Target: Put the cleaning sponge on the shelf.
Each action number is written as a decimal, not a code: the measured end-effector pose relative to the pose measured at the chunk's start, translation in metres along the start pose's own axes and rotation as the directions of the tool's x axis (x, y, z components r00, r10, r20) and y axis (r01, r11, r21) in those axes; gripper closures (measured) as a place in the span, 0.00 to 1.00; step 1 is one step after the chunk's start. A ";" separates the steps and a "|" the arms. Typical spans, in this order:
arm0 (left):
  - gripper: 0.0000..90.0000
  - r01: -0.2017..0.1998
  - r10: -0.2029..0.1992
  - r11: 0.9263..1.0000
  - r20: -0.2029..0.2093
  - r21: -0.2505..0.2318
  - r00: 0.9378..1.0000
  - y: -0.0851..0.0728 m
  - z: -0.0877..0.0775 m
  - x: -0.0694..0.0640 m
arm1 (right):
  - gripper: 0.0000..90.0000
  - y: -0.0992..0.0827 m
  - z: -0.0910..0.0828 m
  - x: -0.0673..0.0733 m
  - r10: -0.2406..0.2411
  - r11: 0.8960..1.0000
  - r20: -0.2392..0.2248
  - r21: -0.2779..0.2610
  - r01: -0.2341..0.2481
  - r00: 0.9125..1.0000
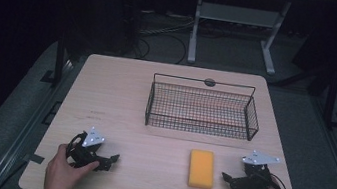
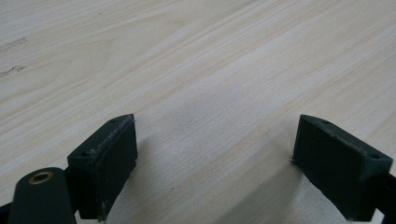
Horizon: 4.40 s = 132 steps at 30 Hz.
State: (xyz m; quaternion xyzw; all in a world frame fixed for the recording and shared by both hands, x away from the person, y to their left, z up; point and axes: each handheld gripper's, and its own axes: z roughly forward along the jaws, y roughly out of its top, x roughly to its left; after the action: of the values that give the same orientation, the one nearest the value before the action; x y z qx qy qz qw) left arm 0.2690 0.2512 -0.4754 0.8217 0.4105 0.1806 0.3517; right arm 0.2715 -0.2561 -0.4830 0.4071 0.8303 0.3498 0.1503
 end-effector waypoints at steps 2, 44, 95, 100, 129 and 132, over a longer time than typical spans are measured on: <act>0.14 0.000 0.000 1.000 -0.001 -0.001 1.000 0.000 0.000 0.000 | 0.02 0.000 0.000 0.000 -0.001 1.000 0.000 0.001 0.001 1.000; 0.14 0.001 -0.001 1.000 0.000 0.000 1.000 0.001 0.001 0.000 | 1.00 0.044 -0.008 0.003 -0.063 0.998 -0.141 0.010 0.065 0.988; 0.14 0.002 -0.002 1.000 0.000 0.002 1.000 0.001 0.000 0.000 | 1.00 0.080 0.026 0.021 -0.133 0.989 -0.203 0.034 0.142 0.970; 0.14 0.001 -0.001 1.000 0.000 0.002 1.000 0.001 0.000 0.000 | 1.00 0.084 0.029 0.024 -0.139 0.989 -0.213 0.029 0.148 0.967; 0.14 0.002 -0.002 1.000 0.000 0.002 1.000 0.001 0.000 0.000 | 1.00 0.105 0.047 0.047 -0.185 0.980 -0.261 0.027 0.198 0.948; 0.14 0.002 -0.002 1.000 0.000 0.002 1.000 0.001 0.000 0.000 | 1.00 0.106 0.049 0.050 -0.189 0.979 -0.270 0.027 0.203 0.944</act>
State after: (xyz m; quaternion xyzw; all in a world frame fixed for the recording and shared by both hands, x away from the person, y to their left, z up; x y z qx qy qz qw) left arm 0.2697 0.2509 -0.4752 0.8217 0.4114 0.1798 0.3510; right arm 0.3271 -0.1494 -0.4415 0.2758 0.8885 0.3616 0.0604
